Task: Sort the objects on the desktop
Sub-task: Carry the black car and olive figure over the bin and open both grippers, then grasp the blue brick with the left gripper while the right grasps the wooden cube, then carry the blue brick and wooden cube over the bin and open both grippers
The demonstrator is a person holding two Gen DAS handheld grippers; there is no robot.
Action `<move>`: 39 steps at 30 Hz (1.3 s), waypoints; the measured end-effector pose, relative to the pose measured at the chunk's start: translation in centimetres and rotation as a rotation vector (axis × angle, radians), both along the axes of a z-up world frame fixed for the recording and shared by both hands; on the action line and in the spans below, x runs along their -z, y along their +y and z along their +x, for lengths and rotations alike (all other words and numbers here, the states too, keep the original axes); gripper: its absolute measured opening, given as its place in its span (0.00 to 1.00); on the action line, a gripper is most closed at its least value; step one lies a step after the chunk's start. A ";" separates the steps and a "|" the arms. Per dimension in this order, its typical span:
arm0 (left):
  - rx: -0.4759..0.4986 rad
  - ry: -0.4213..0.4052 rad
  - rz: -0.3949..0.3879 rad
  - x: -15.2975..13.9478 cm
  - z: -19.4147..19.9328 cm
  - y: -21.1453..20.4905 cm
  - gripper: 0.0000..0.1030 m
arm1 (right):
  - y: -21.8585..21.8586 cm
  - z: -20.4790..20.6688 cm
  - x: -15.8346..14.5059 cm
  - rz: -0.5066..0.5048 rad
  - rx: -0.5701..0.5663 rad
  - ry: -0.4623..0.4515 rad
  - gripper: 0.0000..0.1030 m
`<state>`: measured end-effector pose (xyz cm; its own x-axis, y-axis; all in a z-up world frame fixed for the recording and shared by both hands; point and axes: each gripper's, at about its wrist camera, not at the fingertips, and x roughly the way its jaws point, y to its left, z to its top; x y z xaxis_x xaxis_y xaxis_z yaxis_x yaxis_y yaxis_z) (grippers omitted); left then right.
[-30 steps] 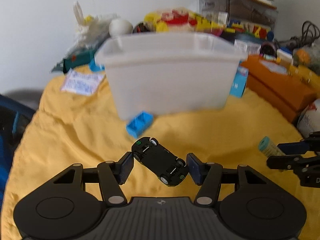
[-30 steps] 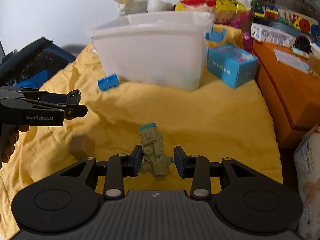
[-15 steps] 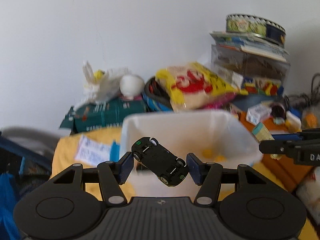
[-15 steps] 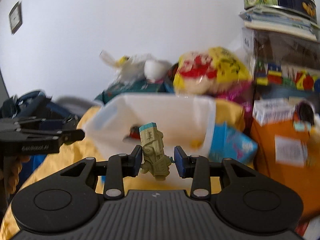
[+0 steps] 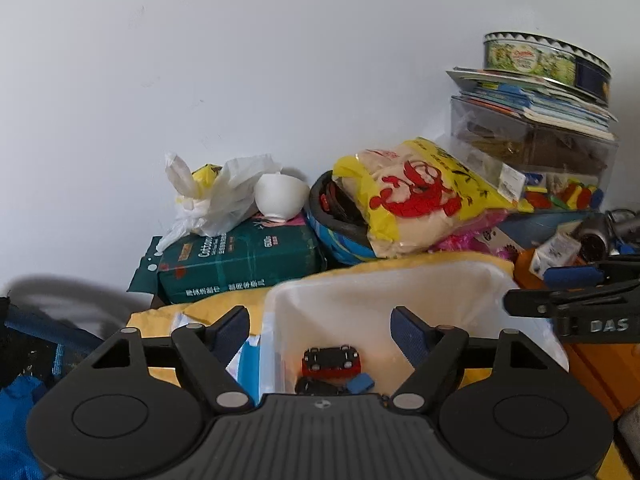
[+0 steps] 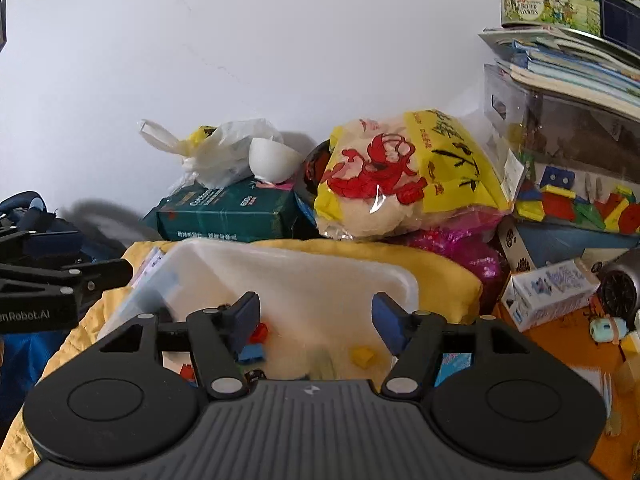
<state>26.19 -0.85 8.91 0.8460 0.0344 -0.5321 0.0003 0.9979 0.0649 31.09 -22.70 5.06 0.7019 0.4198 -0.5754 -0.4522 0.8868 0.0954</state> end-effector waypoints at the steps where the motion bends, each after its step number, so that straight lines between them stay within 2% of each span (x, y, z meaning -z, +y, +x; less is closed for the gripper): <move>1: 0.004 0.002 0.013 0.4 -0.6 0.1 0.78 | -0.2 -0.6 0.2 0.004 -0.001 -0.001 0.64; 3: 0.015 0.002 0.022 1.5 -2.6 0.6 0.78 | -0.6 -2.7 0.8 0.009 -0.020 -0.007 0.65; 6: -0.001 0.026 -0.014 3.8 -5.9 1.8 0.78 | -0.6 -7.2 2.7 0.010 -0.094 0.022 0.68; 11: -0.038 0.114 -0.054 8.7 -11.1 3.1 0.78 | 1.0 -16.4 8.7 -0.084 -0.228 0.085 0.69; 14: -0.043 0.167 -0.045 11.0 -12.5 3.2 0.78 | 2.4 -19.3 12.1 -0.106 -0.276 0.175 0.67; 15: -0.045 0.180 -0.040 11.6 -12.8 3.2 0.78 | 2.9 -20.0 12.8 -0.112 -0.287 0.179 0.66; 17: -0.037 0.190 -0.038 12.1 -13.1 3.1 0.78 | 4.2 -20.5 14.0 -0.153 -0.293 0.167 0.56; 19: -0.024 0.191 -0.034 12.4 -12.9 2.9 0.78 | 4.8 -20.3 14.8 -0.170 -0.280 0.188 0.31; 21: -0.009 0.193 -0.029 12.7 -12.3 2.5 0.78 | 4.5 -19.8 14.7 -0.125 -0.267 0.207 0.31; 24: 0.022 0.197 -0.012 13.5 -10.9 1.5 0.78 | 2.9 -19.9 13.6 -0.109 -0.245 0.169 0.31; 28: 0.057 0.191 0.034 14.9 -7.6 0.2 0.78 | -1.1 -19.5 12.1 -0.078 -0.153 0.167 0.31; 31: 0.043 0.200 0.030 16.0 -4.9 0.1 0.77 | -3.8 -19.1 11.4 -0.068 -0.088 0.176 0.31; 32: 0.037 0.207 0.024 16.5 -4.1 0.2 0.71 | -4.6 -19.1 11.3 -0.067 -0.069 0.177 0.31; 35: 0.063 0.258 0.005 17.8 -2.9 0.2 0.35 | -6.5 -19.3 11.2 -0.070 -0.029 0.186 0.31; 39: 0.073 0.239 0.049 17.4 -4.0 -0.5 0.28 | -7.8 -19.6 11.2 -0.060 0.000 0.199 0.31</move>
<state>22.22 -1.35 -8.46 0.6979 0.0087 -0.7162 0.0929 0.9904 0.1025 11.49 -30.46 -6.11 0.5720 0.3802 -0.7268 -0.4295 0.8937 0.1296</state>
